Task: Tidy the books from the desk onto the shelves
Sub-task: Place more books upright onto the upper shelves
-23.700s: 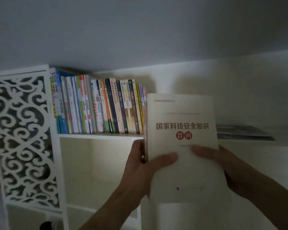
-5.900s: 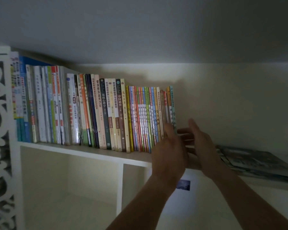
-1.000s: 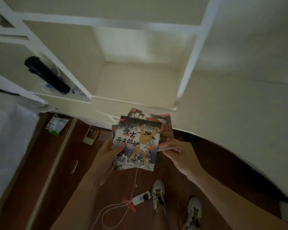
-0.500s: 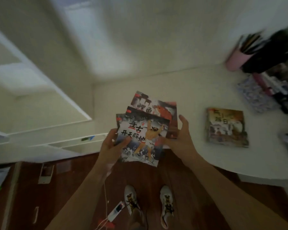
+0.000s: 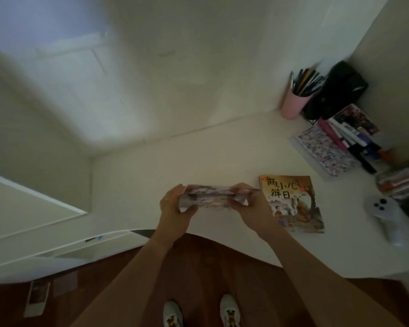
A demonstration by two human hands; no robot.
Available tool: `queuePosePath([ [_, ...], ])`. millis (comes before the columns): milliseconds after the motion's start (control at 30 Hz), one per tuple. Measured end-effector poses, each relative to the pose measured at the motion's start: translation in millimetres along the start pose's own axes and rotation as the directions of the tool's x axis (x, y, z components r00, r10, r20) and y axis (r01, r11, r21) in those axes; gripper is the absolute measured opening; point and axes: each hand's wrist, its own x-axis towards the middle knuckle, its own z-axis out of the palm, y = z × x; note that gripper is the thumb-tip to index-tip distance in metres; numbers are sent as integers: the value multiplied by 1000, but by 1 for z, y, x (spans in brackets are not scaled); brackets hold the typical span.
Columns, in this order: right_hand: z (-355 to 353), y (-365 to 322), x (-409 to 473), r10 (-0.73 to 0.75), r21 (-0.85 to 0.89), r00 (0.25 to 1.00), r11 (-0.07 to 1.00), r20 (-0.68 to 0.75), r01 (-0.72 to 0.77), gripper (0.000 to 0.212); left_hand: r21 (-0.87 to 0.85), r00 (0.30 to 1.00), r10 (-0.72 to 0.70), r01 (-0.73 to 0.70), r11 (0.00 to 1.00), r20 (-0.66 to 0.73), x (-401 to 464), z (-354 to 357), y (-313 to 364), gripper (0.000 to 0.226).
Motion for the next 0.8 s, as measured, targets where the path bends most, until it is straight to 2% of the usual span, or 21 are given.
queuePosePath([
  [67, -1, 6, 3, -14, -69, 1000, 998, -19, 13, 20, -80, 999, 30, -33, 996, -34, 1, 1, 1, 43],
  [133, 1, 9, 4, 6, -121, 999, 993, -32, -10, 30, -152, 999, 11, -16, 988, -36, 2, 0, 3, 43],
  [233, 12, 9, 4, 31, -101, 999, 994, -28, -34, 31, -252, 998, -65, 65, 966, 9, 4, 7, 2, 38],
  [333, 23, 4, 4, 10, -62, 998, 998, -66, -14, 28, -313, 990, -141, 126, 941, -26, 2, 17, 5, 37],
  [500, 20, 15, 4, 52, 7, 995, 999, -89, -52, 31, -329, 992, -118, 99, 939, -39, 2, 26, -5, 54],
  [600, 24, 26, 3, 50, 6, 993, 999, -110, -50, 19, -242, 996, -54, 36, 970, -69, -3, 34, -12, 72],
  [667, 26, 34, 3, 104, -11, 988, 994, -115, -106, 20, -175, 997, -19, 5, 985, -74, -8, 43, -14, 65],
  [733, 27, 40, 7, 173, -18, 980, 984, -98, -175, 22, -172, 994, -85, 71, 983, -76, -10, 49, -11, 51],
  [800, 24, 40, 10, 175, -33, 982, 984, -65, -177, 27, -144, 989, -140, 130, 981, -57, -8, 51, -6, 42],
])
